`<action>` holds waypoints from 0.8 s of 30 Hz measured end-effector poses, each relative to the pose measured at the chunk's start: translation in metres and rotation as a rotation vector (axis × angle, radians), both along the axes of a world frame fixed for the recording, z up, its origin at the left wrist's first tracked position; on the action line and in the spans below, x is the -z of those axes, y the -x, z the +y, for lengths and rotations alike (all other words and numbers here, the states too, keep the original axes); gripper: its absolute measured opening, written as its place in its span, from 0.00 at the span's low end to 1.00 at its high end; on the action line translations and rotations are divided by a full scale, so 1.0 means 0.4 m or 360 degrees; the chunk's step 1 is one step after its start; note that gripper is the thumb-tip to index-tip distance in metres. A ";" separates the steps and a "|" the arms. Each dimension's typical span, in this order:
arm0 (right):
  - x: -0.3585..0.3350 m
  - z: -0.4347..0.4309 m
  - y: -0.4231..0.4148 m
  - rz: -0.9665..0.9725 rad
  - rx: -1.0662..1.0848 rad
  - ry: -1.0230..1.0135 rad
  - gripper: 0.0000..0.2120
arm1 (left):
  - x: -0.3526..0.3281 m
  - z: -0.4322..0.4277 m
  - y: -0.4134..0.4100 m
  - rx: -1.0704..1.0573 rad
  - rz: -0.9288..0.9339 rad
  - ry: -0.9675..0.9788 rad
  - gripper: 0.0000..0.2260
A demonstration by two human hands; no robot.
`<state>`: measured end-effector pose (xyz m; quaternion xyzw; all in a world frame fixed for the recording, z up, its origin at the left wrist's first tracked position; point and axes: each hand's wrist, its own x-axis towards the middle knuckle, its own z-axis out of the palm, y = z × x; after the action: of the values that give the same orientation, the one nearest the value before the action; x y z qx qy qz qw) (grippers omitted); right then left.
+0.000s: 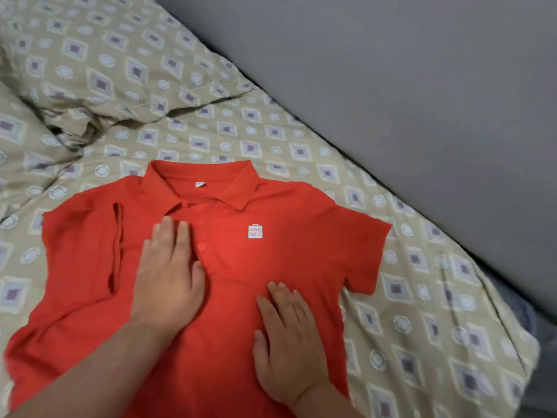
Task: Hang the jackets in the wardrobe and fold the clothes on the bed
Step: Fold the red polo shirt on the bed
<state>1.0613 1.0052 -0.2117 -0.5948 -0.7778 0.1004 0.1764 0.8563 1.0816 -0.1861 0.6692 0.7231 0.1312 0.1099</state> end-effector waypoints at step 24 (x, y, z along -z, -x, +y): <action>-0.095 0.267 -0.290 0.1574 0.1196 0.0773 0.33 | 0.062 0.140 -0.440 0.0776 -0.0032 0.0169 0.30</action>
<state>1.1772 1.1118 -0.1738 -0.7321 -0.3005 0.4655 0.3962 1.0322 1.1377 -0.2107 0.8158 0.5451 0.0691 0.1805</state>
